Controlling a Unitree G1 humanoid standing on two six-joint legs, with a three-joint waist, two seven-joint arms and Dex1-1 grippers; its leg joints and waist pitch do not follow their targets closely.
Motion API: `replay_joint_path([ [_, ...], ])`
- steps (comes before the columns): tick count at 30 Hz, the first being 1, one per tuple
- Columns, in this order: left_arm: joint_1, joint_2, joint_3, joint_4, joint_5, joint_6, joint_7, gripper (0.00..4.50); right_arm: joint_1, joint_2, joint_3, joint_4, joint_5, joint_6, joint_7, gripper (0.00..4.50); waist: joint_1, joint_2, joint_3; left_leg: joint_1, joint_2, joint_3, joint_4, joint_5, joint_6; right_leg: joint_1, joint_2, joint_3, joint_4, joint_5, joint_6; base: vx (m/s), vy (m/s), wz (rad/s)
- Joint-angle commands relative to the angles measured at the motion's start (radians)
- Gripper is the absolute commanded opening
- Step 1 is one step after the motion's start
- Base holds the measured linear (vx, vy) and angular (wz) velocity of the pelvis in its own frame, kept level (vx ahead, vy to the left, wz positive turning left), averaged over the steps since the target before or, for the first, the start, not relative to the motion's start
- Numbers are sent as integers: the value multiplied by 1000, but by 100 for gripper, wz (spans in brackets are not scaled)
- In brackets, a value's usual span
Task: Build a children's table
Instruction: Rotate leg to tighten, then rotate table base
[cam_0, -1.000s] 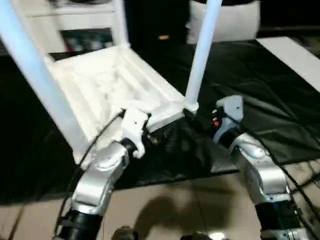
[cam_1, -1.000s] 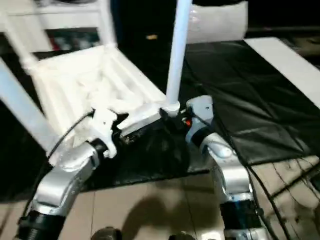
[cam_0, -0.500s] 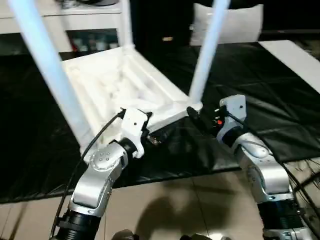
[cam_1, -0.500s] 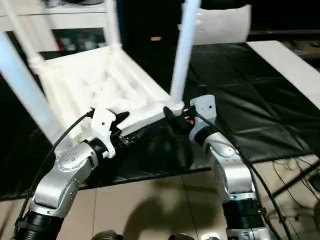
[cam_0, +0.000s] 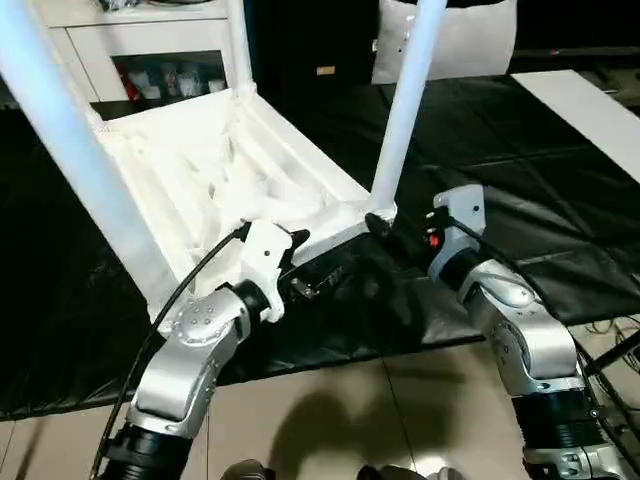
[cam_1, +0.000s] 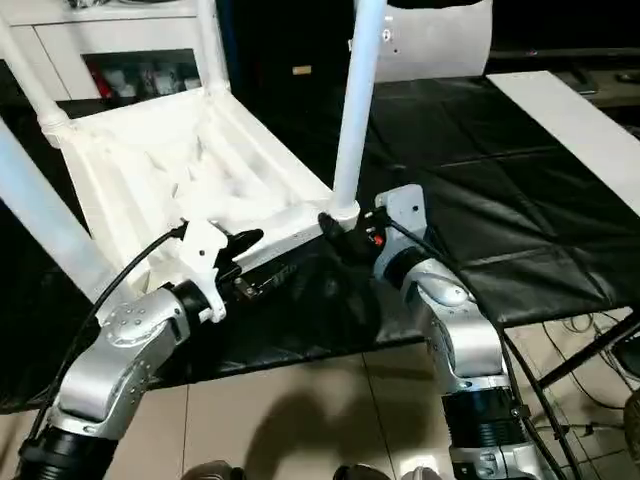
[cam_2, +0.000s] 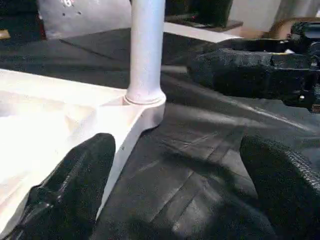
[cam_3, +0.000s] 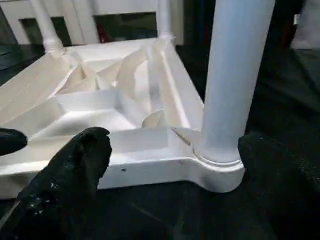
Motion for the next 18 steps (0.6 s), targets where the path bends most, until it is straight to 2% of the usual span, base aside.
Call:
replay_joint_path([
  [1,1,16,-7,-20,-6,11,-21,446,-7,-9,8,-13,-21,-31,-2,450,6,-8,-69,-5,64,-11,-65,-38,107,67,-98,72,-68,-179,-141,0,0,0],
  [2,6,25,-7,-24,-9,12,-32,446,-11,-10,12,-1,-29,-64,11,450,6,-8,-68,-5,65,-10,-66,-51,100,66,-99,71,-70,-200,-138,0,0,0],
  [4,9,32,-8,-28,-11,14,-40,446,-13,-11,15,6,-30,-83,23,450,5,-9,-64,-5,64,-8,-70,-79,89,68,-99,71,-75,-244,-127,0,0,0],
  [5,9,39,-9,-27,-10,14,-45,446,-20,-13,18,13,-26,-88,33,450,3,-15,-62,-3,65,-7,-71,-93,84,66,-98,72,-78,-268,-119,0,0,0],
  [7,10,45,-7,-28,-12,14,-50,446,-28,-14,19,21,-24,-96,40,450,4,-12,-61,-1,64,-7,-72,-109,80,65,-99,73,-80,-296,-114,0,0,0],
  [10,17,68,-6,-44,-36,29,-85,446,-86,-13,19,74,-22,-98,61,450,2,-12,-59,3,65,-5,-74,-128,69,62,-99,73,-84,-339,-109,0,0,0],
  [13,27,95,-15,-61,-49,44,-121,446,-122,-22,43,119,-26,-101,112,450,2,-10,-61,5,65,-2,-73,-129,67,60,-99,74,-83,-341,-118,0,0,0],
  [14,37,130,-32,-80,-58,60,-166,446,-174,-16,47,189,-32,-120,124,450,6,-10,-63,8,68,-2,-71,-119,68,57,-102,75,-77,-323,-130,0,0,0],
  [15,39,137,-35,-85,-59,64,-174,446,-187,-12,44,208,-34,-126,121,450,3,-10,-62,5,67,-2,-73,-114,69,58,-99,74,-76,-315,-135,0,0,0],
  [18,56,163,-27,-108,-77,74,-204,446,-262,4,28,319,-46,-174,103,450,6,-10,-67,6,70,0,-70,-82,66,60,-99,75,-66,-252,-159,0,0,0],
])
